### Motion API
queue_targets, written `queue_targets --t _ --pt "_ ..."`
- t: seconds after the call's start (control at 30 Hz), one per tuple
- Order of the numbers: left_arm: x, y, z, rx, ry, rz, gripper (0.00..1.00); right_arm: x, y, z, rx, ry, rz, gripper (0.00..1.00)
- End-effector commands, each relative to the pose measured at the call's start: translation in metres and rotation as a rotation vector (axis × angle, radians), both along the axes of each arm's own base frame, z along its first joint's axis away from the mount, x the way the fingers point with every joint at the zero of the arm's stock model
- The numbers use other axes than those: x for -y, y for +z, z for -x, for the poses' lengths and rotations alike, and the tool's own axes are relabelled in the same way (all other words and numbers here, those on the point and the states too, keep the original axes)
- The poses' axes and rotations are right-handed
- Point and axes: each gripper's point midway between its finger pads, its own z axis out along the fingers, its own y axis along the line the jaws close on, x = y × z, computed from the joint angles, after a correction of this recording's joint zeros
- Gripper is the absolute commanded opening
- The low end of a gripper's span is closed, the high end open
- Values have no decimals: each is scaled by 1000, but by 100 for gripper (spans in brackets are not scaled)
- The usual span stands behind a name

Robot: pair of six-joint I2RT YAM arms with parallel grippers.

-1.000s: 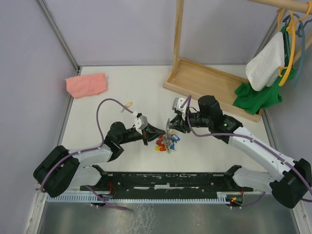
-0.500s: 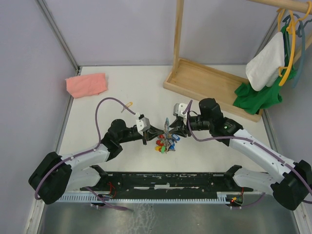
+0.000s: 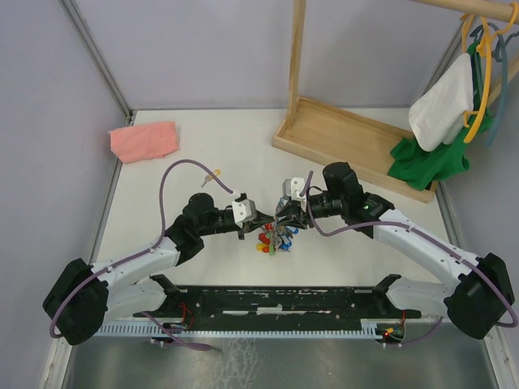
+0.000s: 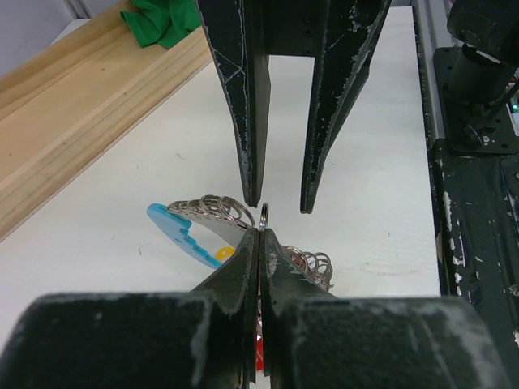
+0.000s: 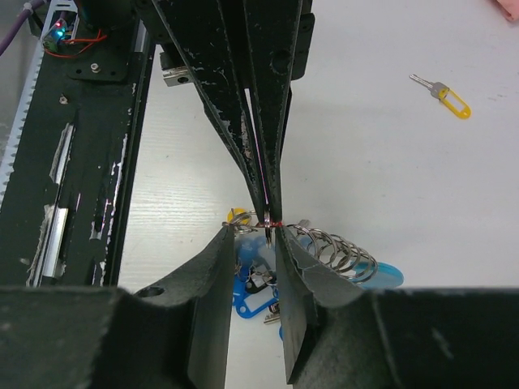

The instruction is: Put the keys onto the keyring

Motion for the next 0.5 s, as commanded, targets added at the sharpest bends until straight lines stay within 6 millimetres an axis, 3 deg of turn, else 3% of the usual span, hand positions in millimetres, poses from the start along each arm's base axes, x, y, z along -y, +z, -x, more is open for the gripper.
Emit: queue_targets --t 0.0,0.27,0.47 --pt "4 39 -5 142 -2 48 3 -7 10 -2 52 39 -33 34" --pt "6 44 -1 154 -13 41 3 -8 4 -3 46 34 -15 31" --pt "7 44 -4 153 15 1 3 -7 2 -4 46 25 5 22"
